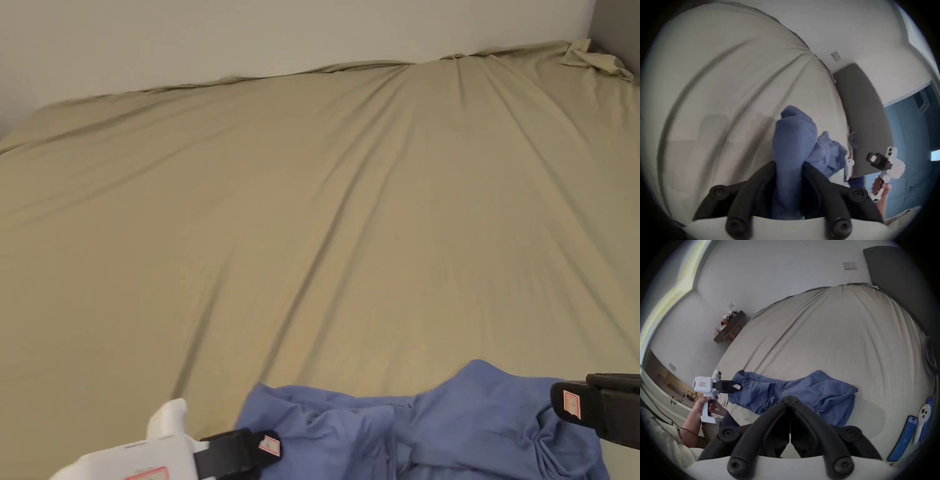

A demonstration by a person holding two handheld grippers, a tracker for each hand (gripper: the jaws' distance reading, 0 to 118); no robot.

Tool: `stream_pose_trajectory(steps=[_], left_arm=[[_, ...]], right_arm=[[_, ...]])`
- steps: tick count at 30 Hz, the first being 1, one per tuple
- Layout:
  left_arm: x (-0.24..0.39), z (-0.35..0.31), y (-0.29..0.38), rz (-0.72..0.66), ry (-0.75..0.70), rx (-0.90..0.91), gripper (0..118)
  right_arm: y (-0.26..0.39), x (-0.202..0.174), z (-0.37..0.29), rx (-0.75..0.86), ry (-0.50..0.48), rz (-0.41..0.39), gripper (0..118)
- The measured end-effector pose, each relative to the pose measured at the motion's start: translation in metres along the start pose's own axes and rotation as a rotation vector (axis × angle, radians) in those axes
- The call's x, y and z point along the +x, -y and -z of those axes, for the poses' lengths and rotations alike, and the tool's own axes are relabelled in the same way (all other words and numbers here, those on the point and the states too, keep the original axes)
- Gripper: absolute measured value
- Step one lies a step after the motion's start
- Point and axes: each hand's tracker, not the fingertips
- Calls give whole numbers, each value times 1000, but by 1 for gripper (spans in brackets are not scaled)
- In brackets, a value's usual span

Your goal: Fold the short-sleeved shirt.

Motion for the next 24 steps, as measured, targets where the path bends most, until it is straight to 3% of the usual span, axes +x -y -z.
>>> stream_pose_trajectory(steps=[2, 6, 10, 12, 18, 24], left_arm=[[0, -15, -10, -20, -9, 27, 17], [-8, -43, -43, 108, -337, 99, 17], [-7, -44, -55, 176, -542, 115, 17], [14, -36, -49, 195, -508, 79, 17], [122, 26, -10, 185, -210, -9, 17], [173, 151, 35, 305, -255, -187, 17]], right_arm=[[-1, 1, -1, 1, 4, 8, 3], [0, 4, -5, 13, 10, 29, 3], [2, 7, -2, 16, 10, 52, 3], [3, 5, 1, 8, 11, 58, 3], [4, 1, 7, -11, 9, 52, 3], [7, 10, 11, -28, 64, 91, 3]])
